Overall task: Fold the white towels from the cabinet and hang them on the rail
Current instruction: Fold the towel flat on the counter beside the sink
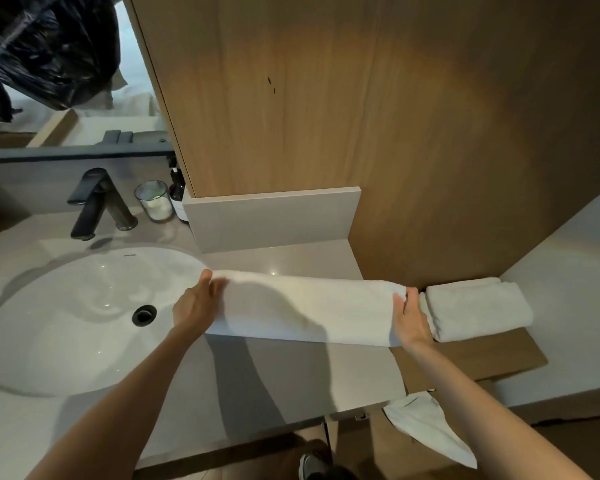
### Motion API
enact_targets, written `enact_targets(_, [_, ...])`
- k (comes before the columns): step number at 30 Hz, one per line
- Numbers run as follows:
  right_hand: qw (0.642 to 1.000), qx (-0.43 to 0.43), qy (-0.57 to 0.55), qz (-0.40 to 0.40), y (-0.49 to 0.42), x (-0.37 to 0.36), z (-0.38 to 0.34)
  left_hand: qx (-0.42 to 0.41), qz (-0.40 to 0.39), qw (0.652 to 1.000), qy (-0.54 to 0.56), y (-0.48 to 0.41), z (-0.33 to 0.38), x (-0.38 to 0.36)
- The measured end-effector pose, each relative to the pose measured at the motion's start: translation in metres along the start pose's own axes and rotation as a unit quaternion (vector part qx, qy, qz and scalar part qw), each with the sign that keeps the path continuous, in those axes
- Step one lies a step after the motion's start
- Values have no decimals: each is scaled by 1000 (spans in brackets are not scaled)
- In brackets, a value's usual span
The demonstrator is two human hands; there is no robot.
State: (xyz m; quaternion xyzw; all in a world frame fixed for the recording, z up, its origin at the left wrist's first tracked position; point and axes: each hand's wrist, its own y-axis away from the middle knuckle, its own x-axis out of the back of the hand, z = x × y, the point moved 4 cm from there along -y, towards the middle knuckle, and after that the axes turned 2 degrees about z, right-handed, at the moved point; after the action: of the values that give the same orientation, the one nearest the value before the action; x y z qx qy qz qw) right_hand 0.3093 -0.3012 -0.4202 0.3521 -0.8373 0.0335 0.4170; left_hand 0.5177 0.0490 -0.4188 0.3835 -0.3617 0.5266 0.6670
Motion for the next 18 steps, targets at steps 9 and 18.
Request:
enact_targets(9, [992, -2, 118, 41, -4, -11, 3, 13, 11, 998, -54, -11, -2, -14])
enact_targets(18, [991, -16, 126, 29, -10, -14, 9, 35, 13, 999, 23, -14, -2, -16])
